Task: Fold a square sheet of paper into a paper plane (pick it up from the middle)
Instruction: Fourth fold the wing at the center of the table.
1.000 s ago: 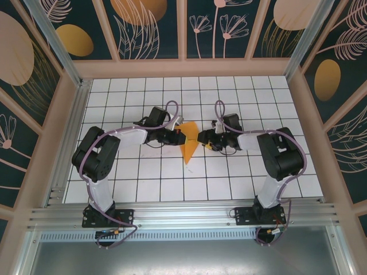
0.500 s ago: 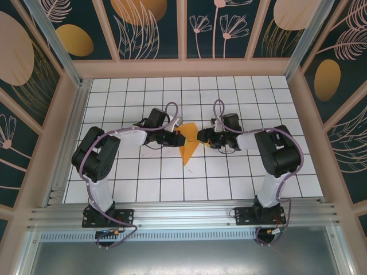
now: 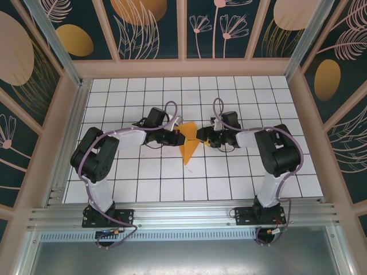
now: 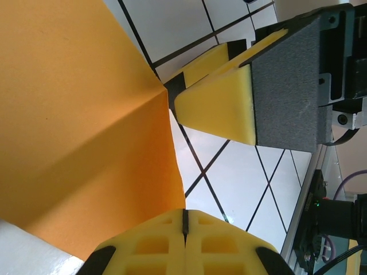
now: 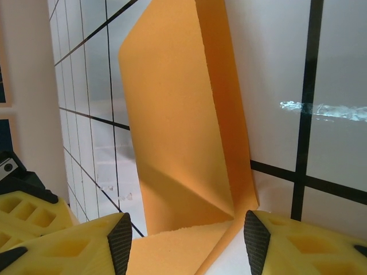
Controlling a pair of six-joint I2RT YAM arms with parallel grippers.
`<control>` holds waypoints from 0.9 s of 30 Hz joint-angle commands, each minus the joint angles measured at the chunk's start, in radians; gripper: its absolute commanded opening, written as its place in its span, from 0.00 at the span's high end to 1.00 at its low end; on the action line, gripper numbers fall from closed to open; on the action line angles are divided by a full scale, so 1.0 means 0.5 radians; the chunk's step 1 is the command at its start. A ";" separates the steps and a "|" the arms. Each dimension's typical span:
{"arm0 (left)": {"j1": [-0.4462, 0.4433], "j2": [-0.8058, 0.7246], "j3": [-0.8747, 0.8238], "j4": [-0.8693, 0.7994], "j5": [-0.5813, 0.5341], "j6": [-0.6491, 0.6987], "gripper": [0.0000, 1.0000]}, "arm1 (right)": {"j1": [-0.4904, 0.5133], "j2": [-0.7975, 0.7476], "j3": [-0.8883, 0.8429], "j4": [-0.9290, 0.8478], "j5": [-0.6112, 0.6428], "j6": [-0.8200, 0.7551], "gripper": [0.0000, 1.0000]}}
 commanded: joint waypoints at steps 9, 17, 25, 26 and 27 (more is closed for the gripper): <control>0.017 -0.056 -0.041 0.060 0.020 -0.010 1.00 | 0.041 0.112 0.092 0.041 -0.205 -0.060 0.46; 0.026 -0.011 -0.040 -0.003 -0.149 -0.041 1.00 | 0.043 0.126 0.080 0.030 -0.251 -0.117 0.48; 0.042 0.052 -0.022 -0.047 -0.213 -0.050 1.00 | 0.040 0.139 0.106 -0.032 -0.176 -0.179 0.54; 0.042 0.059 -0.015 -0.054 -0.213 -0.046 1.00 | 0.040 0.145 0.113 -0.041 -0.174 -0.185 0.56; 0.042 0.068 -0.013 -0.057 -0.215 -0.041 1.00 | 0.043 0.147 0.120 -0.054 -0.167 -0.191 0.58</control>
